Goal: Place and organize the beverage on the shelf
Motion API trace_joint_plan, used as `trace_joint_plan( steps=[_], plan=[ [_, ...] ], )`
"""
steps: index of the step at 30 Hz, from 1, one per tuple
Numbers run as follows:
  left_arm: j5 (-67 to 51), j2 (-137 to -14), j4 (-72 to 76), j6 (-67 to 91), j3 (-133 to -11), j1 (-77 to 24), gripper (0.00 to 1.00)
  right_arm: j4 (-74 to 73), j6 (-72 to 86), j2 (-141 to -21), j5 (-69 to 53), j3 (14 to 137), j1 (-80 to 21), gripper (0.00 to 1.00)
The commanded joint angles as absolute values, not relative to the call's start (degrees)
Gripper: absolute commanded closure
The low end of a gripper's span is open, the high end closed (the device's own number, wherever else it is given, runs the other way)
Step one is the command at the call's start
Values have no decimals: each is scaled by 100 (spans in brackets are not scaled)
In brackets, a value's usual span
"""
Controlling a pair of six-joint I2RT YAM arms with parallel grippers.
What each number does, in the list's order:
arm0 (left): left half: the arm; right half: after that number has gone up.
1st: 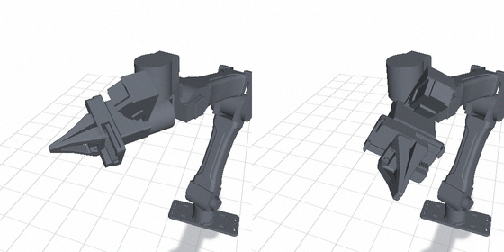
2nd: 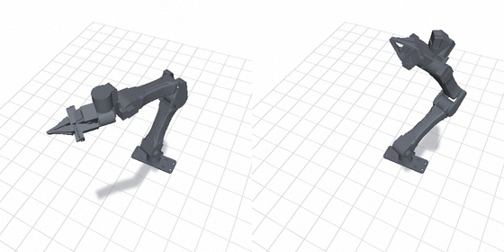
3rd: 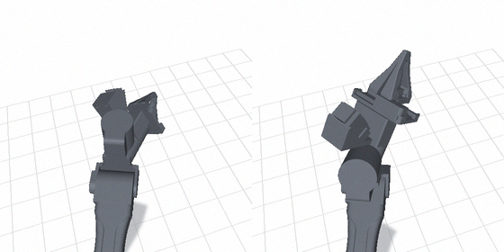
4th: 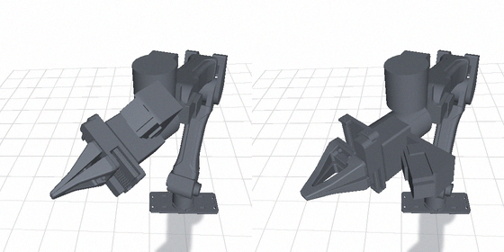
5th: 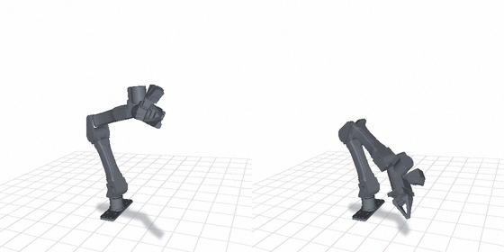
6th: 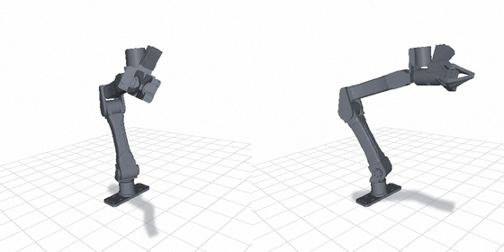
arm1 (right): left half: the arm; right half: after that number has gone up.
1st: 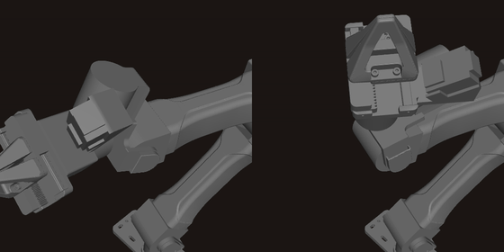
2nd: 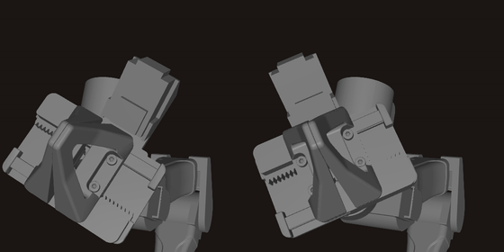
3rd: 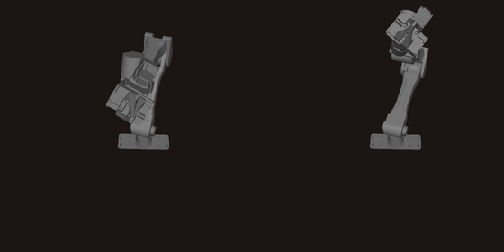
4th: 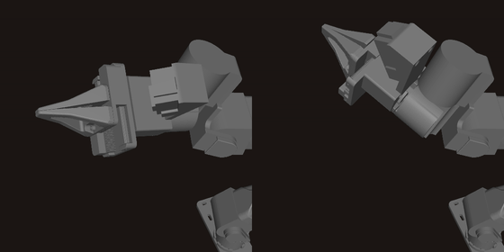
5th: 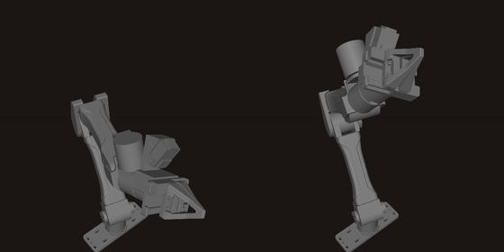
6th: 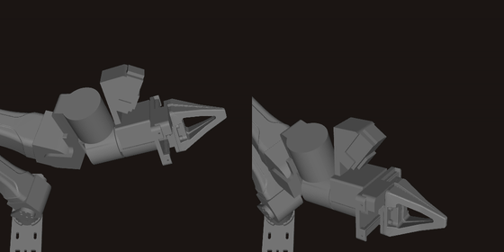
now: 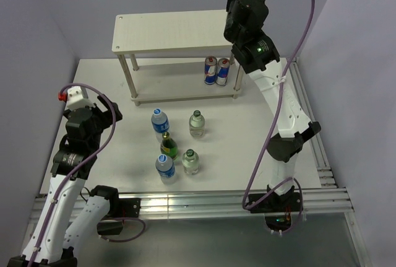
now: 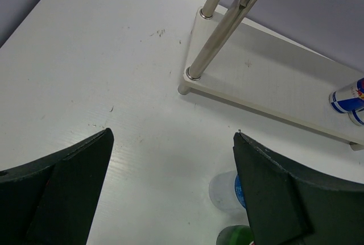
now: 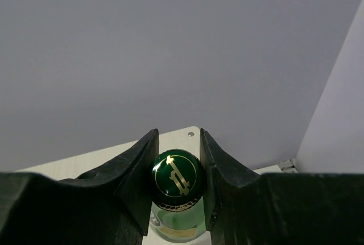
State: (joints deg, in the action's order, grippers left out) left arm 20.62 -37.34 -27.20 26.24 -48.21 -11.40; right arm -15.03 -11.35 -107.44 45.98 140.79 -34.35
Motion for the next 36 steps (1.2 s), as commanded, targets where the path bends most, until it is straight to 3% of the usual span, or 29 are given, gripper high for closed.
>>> trace_joint_plan(
  steps=[1,18,24,36],
  plan=[
    [1934,-3709,-2487,2531,-4816,-1055,7,-650,-844,-10731,4193,14475,-3243,100],
    [1837,-3771,-2479,2514,-4808,-870,8,-747,-299,-11180,3815,14405,-2874,100],
    [1819,-3771,-2479,2514,-4808,-844,8,-616,-343,-11303,3806,14414,-2848,90],
    [1784,-3762,-2479,2522,-4799,-826,8,-334,-431,-11514,3841,14388,-2830,82]
  ],
)
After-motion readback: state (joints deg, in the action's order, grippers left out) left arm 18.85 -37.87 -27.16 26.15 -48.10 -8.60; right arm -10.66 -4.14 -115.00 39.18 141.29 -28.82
